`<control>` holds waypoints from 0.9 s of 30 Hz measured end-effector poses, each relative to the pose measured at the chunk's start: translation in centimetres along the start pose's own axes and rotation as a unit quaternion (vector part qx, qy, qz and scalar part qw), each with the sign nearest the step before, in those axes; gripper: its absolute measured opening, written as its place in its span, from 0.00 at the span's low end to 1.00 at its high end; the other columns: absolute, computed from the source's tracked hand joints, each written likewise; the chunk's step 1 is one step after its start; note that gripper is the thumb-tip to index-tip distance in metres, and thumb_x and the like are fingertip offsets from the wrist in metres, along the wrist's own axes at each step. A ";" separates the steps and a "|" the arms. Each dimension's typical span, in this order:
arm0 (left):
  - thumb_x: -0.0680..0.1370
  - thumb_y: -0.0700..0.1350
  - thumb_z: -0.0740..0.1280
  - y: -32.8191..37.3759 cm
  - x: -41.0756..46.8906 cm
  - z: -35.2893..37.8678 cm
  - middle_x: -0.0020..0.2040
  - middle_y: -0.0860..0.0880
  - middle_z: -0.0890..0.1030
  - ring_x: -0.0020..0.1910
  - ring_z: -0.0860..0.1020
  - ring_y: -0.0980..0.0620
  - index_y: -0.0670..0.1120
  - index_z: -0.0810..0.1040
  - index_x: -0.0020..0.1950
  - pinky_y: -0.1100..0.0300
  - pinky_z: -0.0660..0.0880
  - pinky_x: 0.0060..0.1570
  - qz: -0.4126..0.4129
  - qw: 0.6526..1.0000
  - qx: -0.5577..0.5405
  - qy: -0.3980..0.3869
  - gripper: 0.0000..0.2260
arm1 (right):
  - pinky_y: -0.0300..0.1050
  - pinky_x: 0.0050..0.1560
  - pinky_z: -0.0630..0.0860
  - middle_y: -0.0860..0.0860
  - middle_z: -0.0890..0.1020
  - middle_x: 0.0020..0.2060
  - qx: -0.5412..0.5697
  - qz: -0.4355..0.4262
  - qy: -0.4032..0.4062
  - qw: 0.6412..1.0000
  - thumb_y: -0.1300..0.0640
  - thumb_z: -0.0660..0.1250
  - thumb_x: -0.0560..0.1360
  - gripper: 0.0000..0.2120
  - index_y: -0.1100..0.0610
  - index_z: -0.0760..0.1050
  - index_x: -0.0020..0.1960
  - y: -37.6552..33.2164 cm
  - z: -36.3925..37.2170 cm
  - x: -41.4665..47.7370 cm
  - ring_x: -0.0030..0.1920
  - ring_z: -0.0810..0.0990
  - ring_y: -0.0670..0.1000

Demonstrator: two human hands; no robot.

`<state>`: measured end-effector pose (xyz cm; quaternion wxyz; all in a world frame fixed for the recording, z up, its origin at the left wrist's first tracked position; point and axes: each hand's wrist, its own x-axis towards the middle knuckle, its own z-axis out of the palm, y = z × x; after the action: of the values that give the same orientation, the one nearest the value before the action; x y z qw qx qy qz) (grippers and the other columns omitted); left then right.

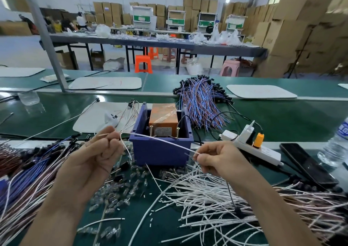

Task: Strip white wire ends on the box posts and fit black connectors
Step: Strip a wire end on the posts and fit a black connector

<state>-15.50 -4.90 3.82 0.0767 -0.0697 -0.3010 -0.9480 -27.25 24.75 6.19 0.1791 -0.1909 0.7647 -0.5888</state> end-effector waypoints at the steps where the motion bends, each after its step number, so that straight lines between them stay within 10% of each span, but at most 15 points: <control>1: 0.83 0.30 0.49 0.1 0.0 -0.2 0.63 0.30 0.80 0.62 0.81 0.37 0.30 0.73 0.70 0.49 0.64 0.76 -0.017 0.999 -0.035 -0.025 0.19 | 0.41 0.33 0.70 0.56 0.81 0.29 -0.012 0.001 -0.008 1.000 0.68 0.70 0.75 0.11 0.55 0.85 0.39 0.2 0.2 0.0 0.31 0.76 0.51; 4: 0.85 0.32 0.40 0.7 -0.4 -0.3 0.69 0.26 0.73 0.68 0.75 0.30 0.28 0.64 0.75 0.45 0.58 0.78 0.035 0.999 0.033 0.019 0.23 | 0.40 0.31 0.68 0.55 0.79 0.28 -0.026 0.006 -0.027 0.999 0.67 0.70 0.74 0.09 0.57 0.85 0.40 0.3 0.7 0.1 0.30 0.74 0.50; 8: 0.73 0.40 0.75 0.5 0.5 -1.2 0.47 0.45 0.87 0.40 0.86 0.51 0.45 0.87 0.54 0.61 0.82 0.43 0.093 0.977 0.178 0.074 0.10 | 0.39 0.33 0.67 0.55 0.81 0.31 -0.022 0.013 -0.055 0.998 0.59 0.68 0.80 0.09 0.56 0.87 0.44 -0.2 0.6 0.0 0.31 0.71 0.49; 13: 0.74 0.41 0.72 0.8 1.1 -2.2 0.47 0.49 0.87 0.44 0.83 0.56 0.48 0.89 0.48 0.67 0.80 0.39 0.111 0.933 0.283 0.192 0.07 | 0.39 0.32 0.65 0.57 0.82 0.32 -0.014 0.047 -0.026 0.998 0.62 0.60 0.84 0.18 0.61 0.85 0.43 0.1 0.4 0.5 0.31 0.70 0.50; 17: 0.78 0.41 0.67 0.6 1.3 -1.3 0.58 0.43 0.86 0.58 0.85 0.46 0.47 0.87 0.47 0.47 0.83 0.53 0.081 0.959 0.220 0.157 0.09 | 0.37 0.31 0.67 0.54 0.82 0.31 -0.036 0.057 -0.011 0.998 0.67 0.66 0.78 0.13 0.57 0.84 0.38 0.8 0.9 0.5 0.31 0.74 0.47; 22: 0.79 0.43 0.65 0.3 1.7 -0.9 0.37 0.48 0.82 0.37 0.84 0.50 0.46 0.88 0.54 0.55 0.84 0.41 0.061 0.951 0.230 0.199 0.12 | 0.37 0.26 0.69 0.62 0.83 0.34 0.086 0.017 0.010 0.996 0.71 0.67 0.77 0.09 0.61 0.83 0.45 1.3 1.5 0.4 0.27 0.73 0.50; 27: 0.79 0.30 0.53 -1.7 2.9 0.0 0.25 0.52 0.65 0.25 0.61 0.55 0.36 0.85 0.56 0.64 0.69 0.24 0.030 0.940 0.251 0.228 0.20 | 0.44 0.40 0.83 0.58 0.88 0.40 0.102 -0.017 0.090 0.991 0.65 0.63 0.83 0.16 0.56 0.86 0.43 1.2 2.1 0.0 0.41 0.87 0.58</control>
<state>-18.62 -3.85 3.36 0.1868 0.1605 -0.5017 -0.8292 -26.34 23.27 4.50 0.1182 -0.1307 0.7101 -0.6817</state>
